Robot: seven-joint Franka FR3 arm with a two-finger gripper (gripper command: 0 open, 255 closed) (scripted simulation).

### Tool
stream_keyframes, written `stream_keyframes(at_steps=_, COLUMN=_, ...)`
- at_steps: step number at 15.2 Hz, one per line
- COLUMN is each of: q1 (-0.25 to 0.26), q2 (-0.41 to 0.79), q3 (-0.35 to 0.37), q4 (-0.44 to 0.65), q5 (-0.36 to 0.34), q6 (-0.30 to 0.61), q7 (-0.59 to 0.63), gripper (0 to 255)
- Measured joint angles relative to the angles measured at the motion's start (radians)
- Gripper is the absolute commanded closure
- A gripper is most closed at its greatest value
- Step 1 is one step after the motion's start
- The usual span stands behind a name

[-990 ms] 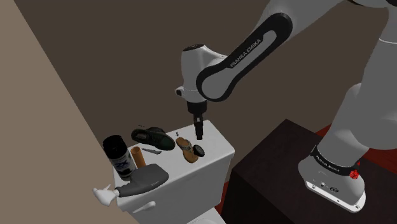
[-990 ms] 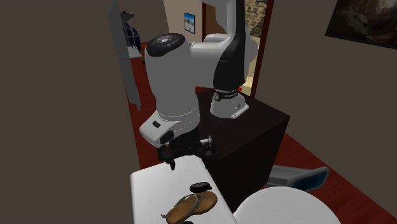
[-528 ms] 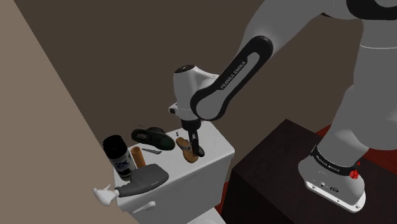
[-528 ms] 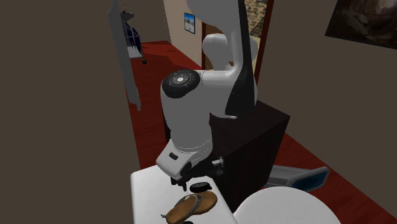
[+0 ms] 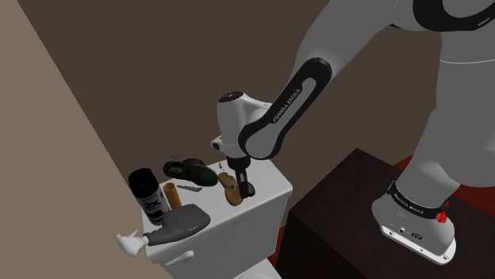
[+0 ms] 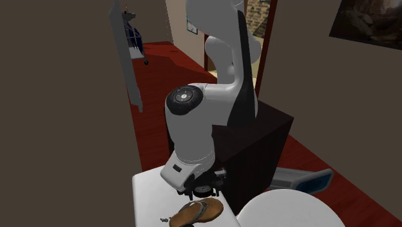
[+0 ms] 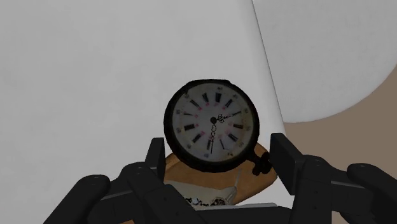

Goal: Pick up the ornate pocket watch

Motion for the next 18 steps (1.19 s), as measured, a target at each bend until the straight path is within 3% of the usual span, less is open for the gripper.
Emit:
stream_keyframes(at_steps=8, q1=0.000, q2=0.002, q3=0.000, q4=0.001, q5=-0.001, q6=0.001, q7=0.000, gripper=255)
stream_keyframes(at_steps=18, q1=-0.017, q2=-0.105, q3=0.022, q4=0.002, q5=0.039, q6=-0.103, q7=-0.019, gripper=255)
